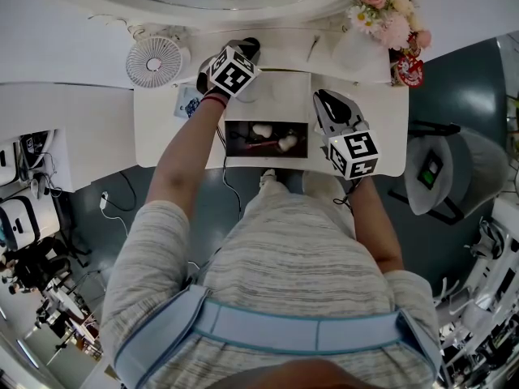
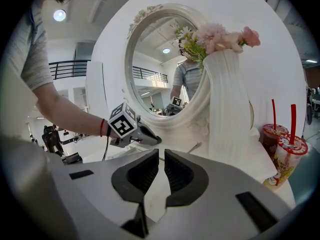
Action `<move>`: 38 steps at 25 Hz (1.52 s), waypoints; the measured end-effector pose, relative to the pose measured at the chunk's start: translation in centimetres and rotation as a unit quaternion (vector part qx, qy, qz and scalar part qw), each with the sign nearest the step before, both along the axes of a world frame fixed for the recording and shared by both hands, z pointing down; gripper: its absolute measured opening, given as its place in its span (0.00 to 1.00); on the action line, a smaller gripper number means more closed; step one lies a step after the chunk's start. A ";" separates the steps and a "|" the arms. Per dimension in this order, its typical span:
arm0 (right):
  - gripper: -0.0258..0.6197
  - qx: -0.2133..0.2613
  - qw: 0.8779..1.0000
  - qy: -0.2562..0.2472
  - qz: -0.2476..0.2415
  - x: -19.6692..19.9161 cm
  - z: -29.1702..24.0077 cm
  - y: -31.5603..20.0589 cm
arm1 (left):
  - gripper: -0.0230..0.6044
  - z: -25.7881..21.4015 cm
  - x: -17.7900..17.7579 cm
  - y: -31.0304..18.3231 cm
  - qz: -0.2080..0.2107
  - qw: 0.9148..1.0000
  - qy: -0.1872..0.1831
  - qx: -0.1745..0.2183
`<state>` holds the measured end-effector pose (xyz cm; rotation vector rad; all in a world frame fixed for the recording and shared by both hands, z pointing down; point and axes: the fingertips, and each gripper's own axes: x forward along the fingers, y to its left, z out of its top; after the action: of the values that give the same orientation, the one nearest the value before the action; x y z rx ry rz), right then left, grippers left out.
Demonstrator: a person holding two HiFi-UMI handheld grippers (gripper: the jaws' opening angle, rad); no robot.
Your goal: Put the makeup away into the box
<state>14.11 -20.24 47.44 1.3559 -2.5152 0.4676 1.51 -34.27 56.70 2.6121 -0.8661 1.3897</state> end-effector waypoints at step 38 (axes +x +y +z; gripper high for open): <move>0.06 0.026 0.999 0.006 -0.022 -1.8 -2.4 2.9 | 0.07 -4.7 -1.5 4.0 -0.012 0.998 0.013 0.068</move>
<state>12.27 -17.31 45.04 1.3150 -2.5584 0.3878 0.05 -30.23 52.00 2.7011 -1.0201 1.3314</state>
